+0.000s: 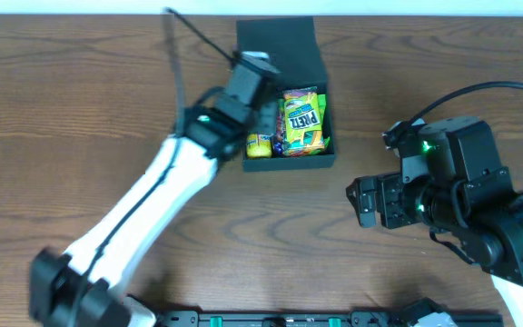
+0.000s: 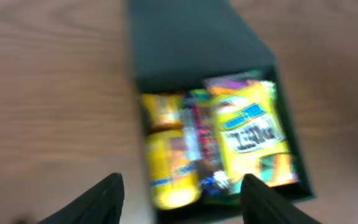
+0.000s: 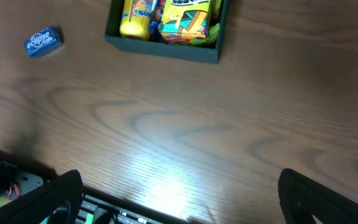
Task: Pack container
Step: 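Withdraw the left gripper and grasp the blue Eclipse mint tin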
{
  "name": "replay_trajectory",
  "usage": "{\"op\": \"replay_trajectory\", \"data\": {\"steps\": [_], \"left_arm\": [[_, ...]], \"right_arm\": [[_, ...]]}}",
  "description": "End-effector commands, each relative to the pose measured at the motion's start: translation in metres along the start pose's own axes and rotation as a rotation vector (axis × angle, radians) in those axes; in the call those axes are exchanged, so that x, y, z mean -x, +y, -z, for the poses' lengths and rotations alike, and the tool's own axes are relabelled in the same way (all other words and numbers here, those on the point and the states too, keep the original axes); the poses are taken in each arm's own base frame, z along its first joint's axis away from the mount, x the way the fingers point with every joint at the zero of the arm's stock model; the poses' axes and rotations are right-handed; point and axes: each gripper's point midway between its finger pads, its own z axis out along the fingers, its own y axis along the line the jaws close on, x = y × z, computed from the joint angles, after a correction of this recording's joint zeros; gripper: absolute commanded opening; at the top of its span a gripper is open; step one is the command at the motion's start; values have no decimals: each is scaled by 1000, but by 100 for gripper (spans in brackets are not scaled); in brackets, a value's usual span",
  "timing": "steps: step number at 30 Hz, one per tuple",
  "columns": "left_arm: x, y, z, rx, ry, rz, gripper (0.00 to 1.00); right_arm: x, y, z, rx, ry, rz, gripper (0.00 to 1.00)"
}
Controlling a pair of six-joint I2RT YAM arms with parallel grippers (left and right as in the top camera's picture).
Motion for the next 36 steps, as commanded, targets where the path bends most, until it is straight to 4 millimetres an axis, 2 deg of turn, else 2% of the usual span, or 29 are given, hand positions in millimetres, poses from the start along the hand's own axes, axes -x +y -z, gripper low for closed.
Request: {"op": "replay_trajectory", "data": {"steps": [1,8,11,13,14,15,16,20,24,27,32,36], "left_arm": [[12,52,23,158,-32,31,63],[-25,146,35,350,164,129,66],[-39,169,38,389,215,234,66],[-50,182,40,425,241,318,74],[-55,187,39,437,250,342,86],[-58,190,37,444,257,349,95],[-64,193,35,453,267,349,96],[-83,200,19,452,308,273,98],[-112,199,3,437,352,320,95],[-126,201,-9,429,359,295,95],[-135,202,-26,372,365,82,95],[-142,192,-39,254,384,-157,95]], "right_arm": [[3,-2,3,-3,-12,2,99],[3,-1,3,-2,-12,2,99],[3,-2,3,-3,-12,2,99],[3,-2,3,-3,-12,2,99],[3,-2,3,-3,-12,2,99],[3,-1,3,-2,-12,2,99],[3,-2,3,-3,-12,2,99],[3,-1,3,-2,-12,2,99],[2,-2,3,-3,-12,2,99],[3,-2,3,-3,-12,2,99],[2,-2,3,-3,-12,2,99],[3,-2,3,-3,-11,2,99]]}}
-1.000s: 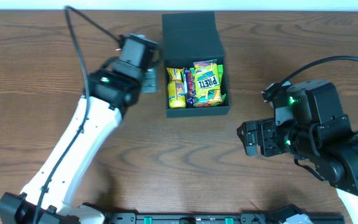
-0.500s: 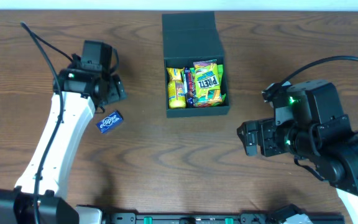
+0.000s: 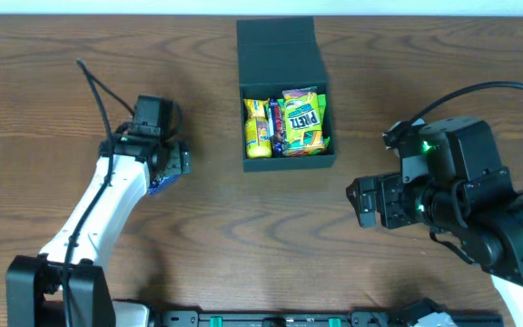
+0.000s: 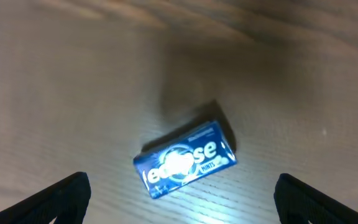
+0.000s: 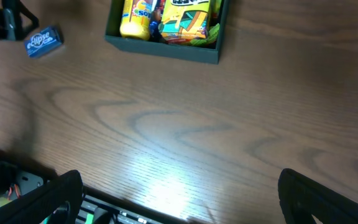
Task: Pack container
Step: 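Withdraw the left gripper and grasp the blue Eclipse mint tin, then lift the Eclipse tin and carry it toward the box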
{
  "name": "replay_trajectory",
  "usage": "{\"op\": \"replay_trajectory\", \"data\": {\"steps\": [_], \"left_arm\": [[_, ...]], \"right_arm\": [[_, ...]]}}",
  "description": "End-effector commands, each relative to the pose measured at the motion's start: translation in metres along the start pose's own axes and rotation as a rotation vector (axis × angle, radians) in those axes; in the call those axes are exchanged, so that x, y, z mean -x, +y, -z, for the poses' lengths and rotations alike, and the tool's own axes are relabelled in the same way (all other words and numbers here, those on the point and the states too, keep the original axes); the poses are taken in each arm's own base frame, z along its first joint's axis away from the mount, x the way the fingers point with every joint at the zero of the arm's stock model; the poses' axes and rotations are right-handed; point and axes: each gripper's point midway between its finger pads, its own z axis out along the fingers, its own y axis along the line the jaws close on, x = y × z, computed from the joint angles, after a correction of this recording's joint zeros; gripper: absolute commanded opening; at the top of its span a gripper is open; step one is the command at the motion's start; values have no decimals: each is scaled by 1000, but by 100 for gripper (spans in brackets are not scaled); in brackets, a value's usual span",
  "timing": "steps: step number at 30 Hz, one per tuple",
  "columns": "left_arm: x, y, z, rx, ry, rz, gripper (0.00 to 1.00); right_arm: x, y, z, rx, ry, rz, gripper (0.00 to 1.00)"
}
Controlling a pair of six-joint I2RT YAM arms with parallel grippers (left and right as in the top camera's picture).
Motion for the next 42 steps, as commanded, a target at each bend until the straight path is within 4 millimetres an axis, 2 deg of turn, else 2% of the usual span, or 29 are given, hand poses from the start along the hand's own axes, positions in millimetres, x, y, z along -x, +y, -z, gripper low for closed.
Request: {"op": "replay_trajectory", "data": {"steps": [1,5,10,18,22,29,37,42], "left_arm": [[-8,-8,-7,-53,4,-253,95],[-14,-10,-18,-58,-11,-426,95],[-23,-11,-29,-57,-23,-529,95],[-21,-5,-43,-61,-82,-484,95],[-21,-7,-44,-147,-91,-442,95],[-19,-4,-45,-147,-95,-428,95],[-32,-7,-67,-159,-29,-433,95],[-32,-8,-71,-159,-27,-434,98]], "right_arm": [[3,-1,3,-2,-12,2,99],[3,-1,3,-2,-12,2,99],[3,-1,3,-2,-12,2,99],[3,-2,3,-3,-12,2,99],[3,-2,3,-3,-12,2,99],[2,-2,3,-3,-12,2,99],[3,-2,3,-3,-12,2,99],[3,-2,3,-3,-12,2,99]]}}
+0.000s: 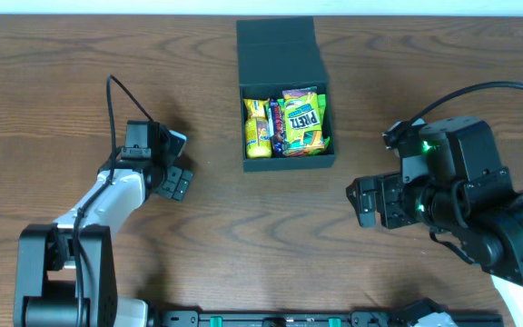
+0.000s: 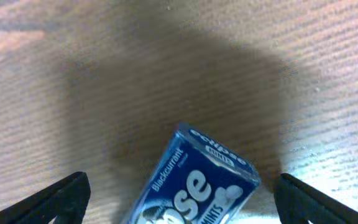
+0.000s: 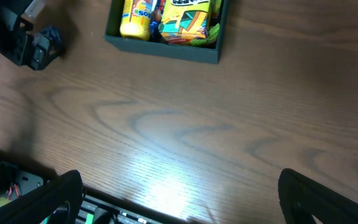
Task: Pack container
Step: 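Lift the Eclipse tin and carry it toward the box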
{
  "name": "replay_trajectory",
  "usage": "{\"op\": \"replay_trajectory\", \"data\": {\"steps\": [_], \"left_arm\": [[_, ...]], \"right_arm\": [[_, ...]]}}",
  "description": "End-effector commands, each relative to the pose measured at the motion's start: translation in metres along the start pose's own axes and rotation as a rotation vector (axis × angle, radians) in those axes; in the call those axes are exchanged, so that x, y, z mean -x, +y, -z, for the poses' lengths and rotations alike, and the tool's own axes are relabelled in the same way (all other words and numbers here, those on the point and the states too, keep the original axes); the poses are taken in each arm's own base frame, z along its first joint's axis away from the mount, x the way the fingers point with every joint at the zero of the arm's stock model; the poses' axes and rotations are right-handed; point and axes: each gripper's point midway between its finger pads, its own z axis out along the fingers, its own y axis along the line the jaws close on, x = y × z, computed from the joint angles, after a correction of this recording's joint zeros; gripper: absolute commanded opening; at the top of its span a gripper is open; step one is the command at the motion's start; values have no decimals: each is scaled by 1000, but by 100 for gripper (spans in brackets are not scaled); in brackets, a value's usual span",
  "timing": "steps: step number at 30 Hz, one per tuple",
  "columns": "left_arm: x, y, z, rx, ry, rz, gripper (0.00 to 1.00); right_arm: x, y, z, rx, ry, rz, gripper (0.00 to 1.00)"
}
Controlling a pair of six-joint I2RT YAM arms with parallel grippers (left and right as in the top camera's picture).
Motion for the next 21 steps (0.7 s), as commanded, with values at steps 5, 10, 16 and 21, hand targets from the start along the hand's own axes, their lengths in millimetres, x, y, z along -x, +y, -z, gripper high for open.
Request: {"op": "replay_trajectory", "data": {"steps": [5,10,16,21], "left_arm": [[-6,0,-5,-1,20,-4,65],[-6,1,-5,3,22,-5,49],[-7,5,-5,28,26,7,35],[10,10,2,36,-15,136,14]], "right_arm": [[3,-2,3,-3,-11,2,99],[3,-2,3,-3,-12,2,99],[3,-1,3,-2,-12,2,99],[3,-2,3,-3,-12,2,99]]}}
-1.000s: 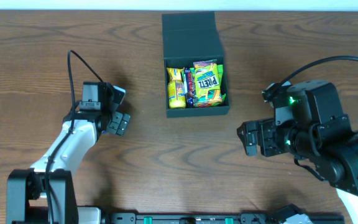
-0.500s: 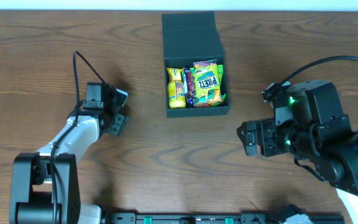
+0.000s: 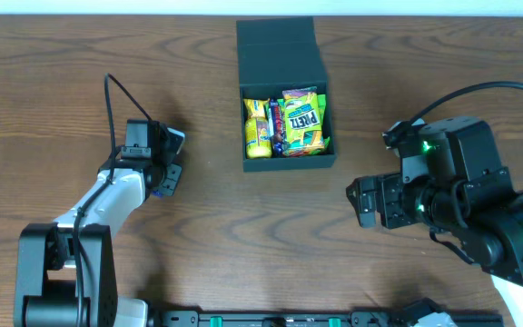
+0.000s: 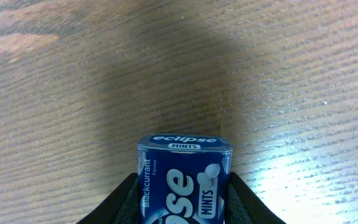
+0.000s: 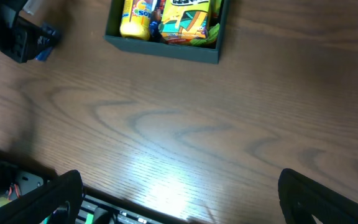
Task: Pack container
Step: 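Lift the Eclipse tin and carry it toward the box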
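A blue Eclipse mints tin (image 4: 184, 180) lies on the wooden table at the left, and my left gripper (image 3: 164, 174) is shut on it, a black finger pressed to each side. Only a sliver of the blue tin (image 3: 158, 191) shows in the overhead view. The dark box (image 3: 286, 162) stands open at the back middle, its lid folded back, with a yellow pretzel bag (image 3: 302, 118) and other snack packs inside. My right gripper (image 5: 179, 205) stands open well above the table at the right, empty.
The box's raised lid (image 3: 278, 50) stands behind the snacks. A black rail (image 3: 280, 318) runs along the table's front edge. The right arm's bulky body (image 3: 461, 195) fills the right side.
My left gripper was open around the tilted mints tin; now it is shut on the tin, which sits square between the fingers. The right arm has not moved.
My left gripper was open over the snack box. Then it was open above the mints tin at the left of the table. Then it stood low with the tin between its open fingers, and now it is shut on it.
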{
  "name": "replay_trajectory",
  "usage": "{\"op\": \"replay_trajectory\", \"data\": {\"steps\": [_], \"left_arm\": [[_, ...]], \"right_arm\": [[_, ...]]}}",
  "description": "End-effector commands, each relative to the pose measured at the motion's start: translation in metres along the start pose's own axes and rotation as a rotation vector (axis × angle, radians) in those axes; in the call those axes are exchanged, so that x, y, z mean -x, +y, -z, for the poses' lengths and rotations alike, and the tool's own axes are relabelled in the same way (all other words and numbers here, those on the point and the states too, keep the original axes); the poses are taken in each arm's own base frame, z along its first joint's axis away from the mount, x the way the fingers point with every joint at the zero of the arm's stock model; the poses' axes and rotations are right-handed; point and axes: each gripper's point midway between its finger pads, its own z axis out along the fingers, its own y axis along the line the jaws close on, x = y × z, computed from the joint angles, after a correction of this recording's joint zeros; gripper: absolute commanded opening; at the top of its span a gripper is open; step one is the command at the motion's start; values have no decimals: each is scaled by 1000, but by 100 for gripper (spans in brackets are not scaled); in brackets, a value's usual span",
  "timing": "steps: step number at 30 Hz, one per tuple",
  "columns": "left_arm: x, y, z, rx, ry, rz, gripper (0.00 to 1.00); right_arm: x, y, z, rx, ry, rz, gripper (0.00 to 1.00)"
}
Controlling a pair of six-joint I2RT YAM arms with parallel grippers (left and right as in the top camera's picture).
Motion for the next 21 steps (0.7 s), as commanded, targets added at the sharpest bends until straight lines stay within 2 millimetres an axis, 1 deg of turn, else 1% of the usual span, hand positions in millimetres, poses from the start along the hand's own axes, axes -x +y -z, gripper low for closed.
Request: {"op": "replay_trajectory", "data": {"steps": [1,5,7,9,11,15,18,21], "left_arm": [[15,9,4,24,-24,125,6],[43,18,17,34,-86,239,6],[59,21,25,26,-125,304,6],[79,20,35,-16,-173,381,6],[102,12,47,-107,-227,455,6],[148,-12,76,-307,-318,597,6],[171,-34,90,-399,-363,628,6],[186,-66,99,-473,-385,621,6]], "right_arm": [[2,-2,3,-3,-11,2,99],[2,-2,3,-3,-12,2,99],[2,-2,3,-3,-12,2,99],[2,-2,3,-3,-11,2,99],[2,-2,3,-3,-11,2,99],[2,-2,3,-3,-11,2,99],[2,-2,3,-3,-11,2,99],[2,-2,3,-3,-11,2,99]]}}
